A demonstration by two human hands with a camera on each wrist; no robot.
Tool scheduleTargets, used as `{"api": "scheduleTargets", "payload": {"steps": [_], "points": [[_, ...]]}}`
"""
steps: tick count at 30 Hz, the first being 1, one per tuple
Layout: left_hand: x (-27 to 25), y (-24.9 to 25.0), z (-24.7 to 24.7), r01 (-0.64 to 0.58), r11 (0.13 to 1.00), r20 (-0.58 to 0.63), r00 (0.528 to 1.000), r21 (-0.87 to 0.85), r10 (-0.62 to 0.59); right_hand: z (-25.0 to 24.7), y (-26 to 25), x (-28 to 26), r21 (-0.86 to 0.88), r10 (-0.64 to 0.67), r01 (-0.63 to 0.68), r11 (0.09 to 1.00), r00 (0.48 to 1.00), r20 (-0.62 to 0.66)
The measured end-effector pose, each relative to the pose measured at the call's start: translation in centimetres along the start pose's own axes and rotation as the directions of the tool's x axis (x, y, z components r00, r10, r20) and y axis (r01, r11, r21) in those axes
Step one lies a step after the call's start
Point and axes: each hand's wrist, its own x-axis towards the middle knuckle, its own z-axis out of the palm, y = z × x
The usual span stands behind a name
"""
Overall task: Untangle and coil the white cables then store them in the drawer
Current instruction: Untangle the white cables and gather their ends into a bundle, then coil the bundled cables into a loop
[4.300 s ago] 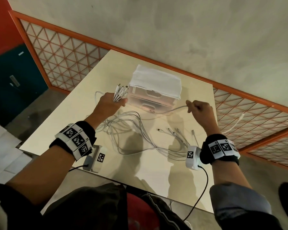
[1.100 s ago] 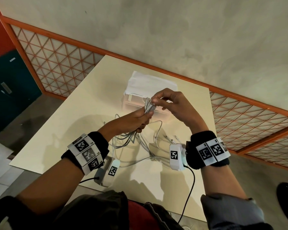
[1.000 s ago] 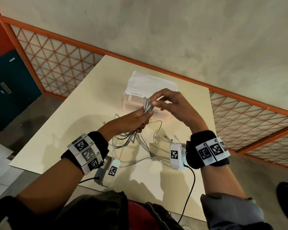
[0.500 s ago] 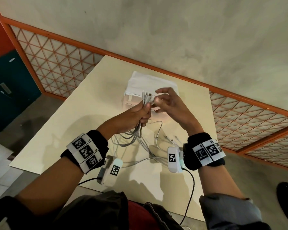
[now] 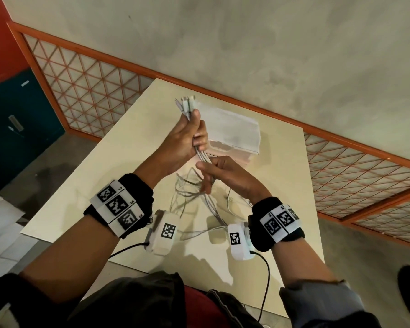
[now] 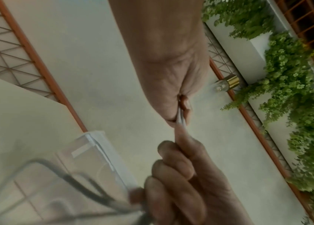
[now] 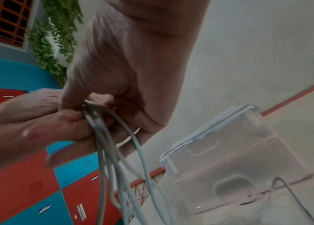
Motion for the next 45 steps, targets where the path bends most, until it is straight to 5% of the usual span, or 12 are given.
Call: {"api": "scheduleTargets", "payload": {"steps": [4,9,13,16,20,23,25,27,29,33,37,45], "points": [[0.6,-0.2,-1.1,-0.061,0.996,-0.140,0.989,-0.061,0.052,-0.2,-0.1,0.1,-0.109,-0.061,0.051,0.993,0.994,-0.086],[0.9,-1.1,-1.5,-0.088,0.989,-0.251,0.966,-0.120,0.055,0.2,0.6,0.2,-0.087,0.022,-0.038,0.995,0.984,-0.175],[0.8,-2.0,-1.9,-0.044,0.986,-0.404,0.914,-0.161,-0.025,0.3,0.6,0.0,-0.062,0.021,-0.050,0.997,0.917,-0.398],[0.3,-2.6,-3.1,0.152,0.976,-0.475,0.855,-0.155,-0.208,0.1,0.6,0.0,-0.188,-0.086,-0.012,0.982,0.860,-0.504],[-0.7,-3.8,-4.1,0.541,0.841,-0.505,0.724,-0.006,-0.470,-0.5,-0.1,-0.5,-0.317,-0.083,-0.081,0.945,0.877,-0.473],[-1.3,-4.6,-4.0,0.667,0.713,-0.613,0.661,0.216,-0.432,-0.9,-0.7,-0.7,-0.363,-0.048,-0.127,0.923,0.898,-0.436],[-1.6,-4.6,-3.5,0.575,0.725,-0.620,0.739,0.378,-0.264,-1.0,-0.8,-0.8,-0.386,-0.016,-0.147,0.911,0.922,-0.388],[-1.7,-4.2,-2.7,0.352,0.748,-0.435,0.896,0.563,-0.094,-1.0,-0.8,-1.0,-0.387,0.011,-0.155,0.909,0.937,-0.350],[-2.3,-3.5,-1.4,0.205,0.766,-0.209,0.973,0.609,-0.094,-0.8,-0.9,-1.1,-0.364,0.027,-0.152,0.919,0.945,-0.327],[-3.2,-3.6,-0.1,0.176,0.703,-0.006,0.971,0.689,-0.237,-1.2,-1.4,-1.0,-0.330,0.023,-0.147,0.932,0.935,-0.353],[-3.7,-3.6,0.0,0.266,0.796,0.043,0.938,0.544,-0.343,-2.2,-1.0,-1.1,-0.264,0.004,-0.127,0.956,0.907,-0.422],[-1.8,-0.6,-0.3,0.089,0.911,0.006,0.995,0.402,-0.100,-2.0,1.5,-1.7,0.041,0.063,-0.052,0.998,0.941,-0.333]]}}
